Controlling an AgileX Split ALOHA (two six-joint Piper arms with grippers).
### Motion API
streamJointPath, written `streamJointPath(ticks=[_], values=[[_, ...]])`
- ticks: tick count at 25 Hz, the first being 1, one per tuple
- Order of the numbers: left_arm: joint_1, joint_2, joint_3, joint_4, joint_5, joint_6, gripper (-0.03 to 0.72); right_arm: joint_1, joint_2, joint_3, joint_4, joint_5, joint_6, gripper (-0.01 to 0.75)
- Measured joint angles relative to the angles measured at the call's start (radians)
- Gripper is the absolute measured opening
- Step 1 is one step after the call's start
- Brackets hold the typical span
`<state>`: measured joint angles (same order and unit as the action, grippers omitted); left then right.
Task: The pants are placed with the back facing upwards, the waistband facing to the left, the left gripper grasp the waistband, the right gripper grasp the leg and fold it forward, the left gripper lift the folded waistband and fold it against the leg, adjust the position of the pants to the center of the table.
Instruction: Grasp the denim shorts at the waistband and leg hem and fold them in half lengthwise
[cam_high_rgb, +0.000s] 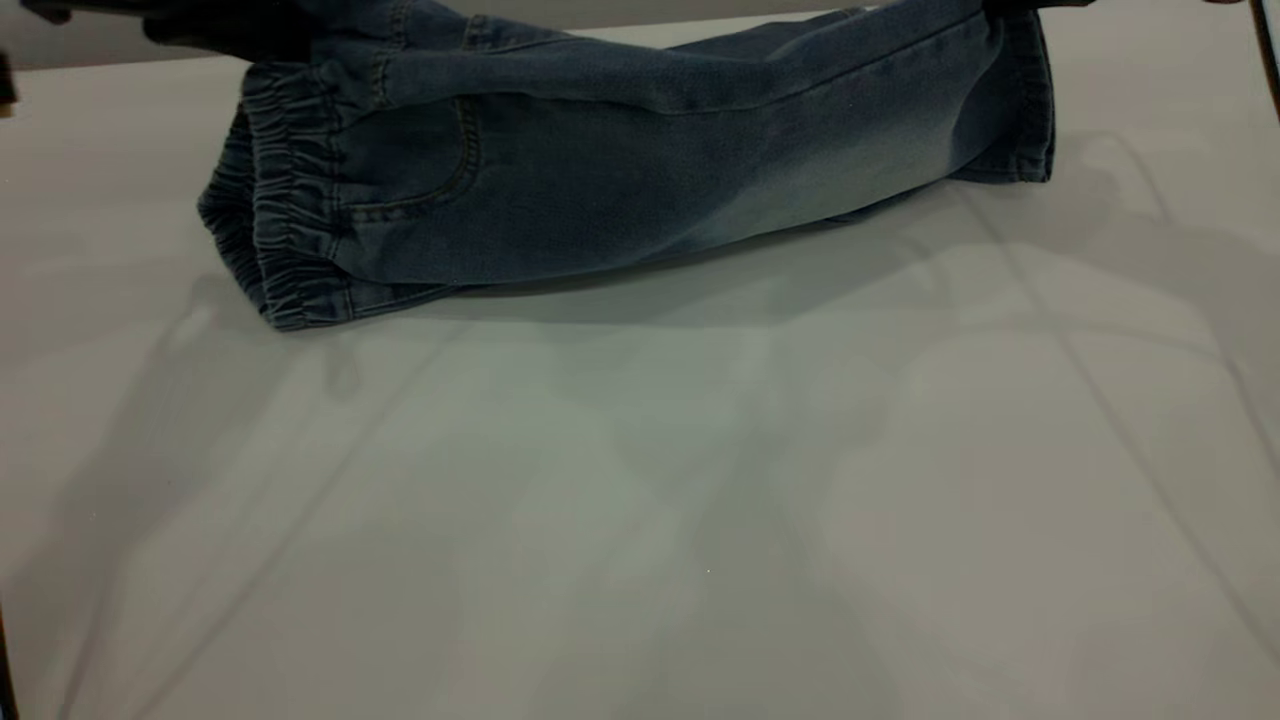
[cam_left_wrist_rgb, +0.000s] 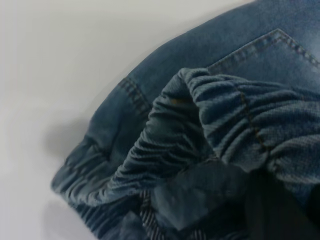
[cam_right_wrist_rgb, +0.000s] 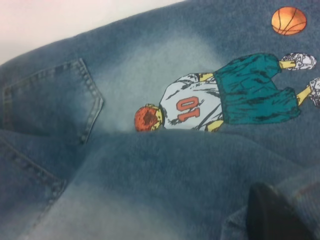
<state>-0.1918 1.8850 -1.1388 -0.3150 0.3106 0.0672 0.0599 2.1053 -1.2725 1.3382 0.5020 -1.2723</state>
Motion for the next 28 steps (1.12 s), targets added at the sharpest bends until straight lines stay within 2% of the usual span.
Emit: streamJointPath(ticks=[3, 13, 28], values=[[0.004, 0.044, -0.057, 0.001, 0.02, 0.0, 0.073, 0.0, 0.042, -0.043, -0.005, 0.0, 0.012, 0.014], [0.091, 0.188, -0.244, 0.003, 0.131, 0.002, 0.073, 0.0, 0.141, -0.181, -0.012, -0.038, 0.019, 0.014], [0.09, 0.321, -0.35, 0.021, 0.127, 0.006, 0.073, 0.0, 0.267, -0.361, -0.016, -0.097, 0.009, 0.014]])
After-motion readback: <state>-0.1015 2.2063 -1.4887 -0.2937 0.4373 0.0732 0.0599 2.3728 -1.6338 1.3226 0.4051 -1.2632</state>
